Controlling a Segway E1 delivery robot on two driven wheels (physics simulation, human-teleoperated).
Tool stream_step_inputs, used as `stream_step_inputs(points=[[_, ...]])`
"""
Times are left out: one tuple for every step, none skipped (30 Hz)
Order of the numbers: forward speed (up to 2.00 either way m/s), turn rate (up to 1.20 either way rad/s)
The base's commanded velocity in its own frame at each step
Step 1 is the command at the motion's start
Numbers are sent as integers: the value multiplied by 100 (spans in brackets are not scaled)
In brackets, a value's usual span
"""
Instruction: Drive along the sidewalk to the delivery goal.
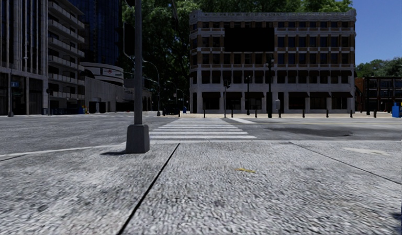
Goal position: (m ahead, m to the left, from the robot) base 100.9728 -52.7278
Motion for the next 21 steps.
stream_step_inputs(points=[[200,0],[200,0],[200,0],[200,0],[200,0],[200,0],[200,0],[200,0],[200,0],[200,0],[200,0],[200,0],[200,0],[200,0],[200,0],[200,0],[200,0],[200,0],[200,0],[200,0],[200,0]])
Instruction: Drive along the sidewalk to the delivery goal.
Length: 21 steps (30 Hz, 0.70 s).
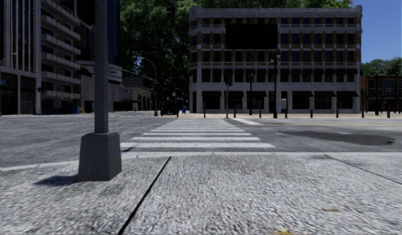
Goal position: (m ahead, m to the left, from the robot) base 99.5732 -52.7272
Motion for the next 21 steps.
stream_step_inputs(points=[[200,0],[200,0],[200,0],[200,0],[200,0],[200,0],[200,0],[200,0],[200,0],[200,0],[200,0],[200,0],[200,0],[200,0],[200,0],[200,0],[200,0],[200,0],[200,0],[200,0],[200,0]])
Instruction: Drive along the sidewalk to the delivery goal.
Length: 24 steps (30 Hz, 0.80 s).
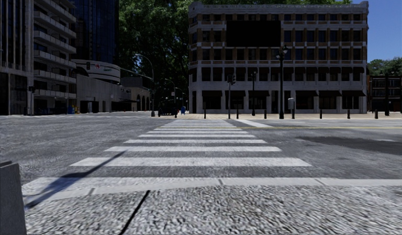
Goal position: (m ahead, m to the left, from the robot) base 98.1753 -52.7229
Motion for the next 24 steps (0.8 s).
stream_step_inputs(points=[[200,0],[200,0],[200,0],[200,0],[200,0],[200,0],[200,0],[200,0],[200,0],[200,0],[200,0],[200,0],[200,0],[200,0],[200,0],[200,0],[200,0],[200,0],[200,0],[200,0],[200,0],[200,0],[200,0],[186,0]])
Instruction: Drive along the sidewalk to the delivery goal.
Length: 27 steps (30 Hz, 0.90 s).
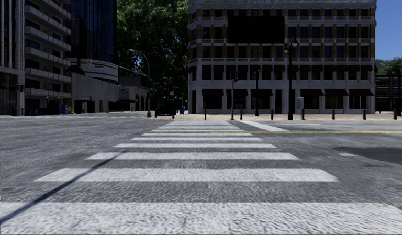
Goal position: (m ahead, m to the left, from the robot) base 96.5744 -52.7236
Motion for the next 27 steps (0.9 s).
stream_step_inputs(points=[[142,0],[114,0],[104,0],[104,0],[102,0],[102,0],[102,0],[102,0],[104,0],[104,0],[107,0],[112,0],[119,0],[125,0],[125,0],[126,0],[127,0],[127,0],[127,0],[127,0],[127,0],[127,0],[127,0],[127,0],[128,0],[128,0],[128,0]])
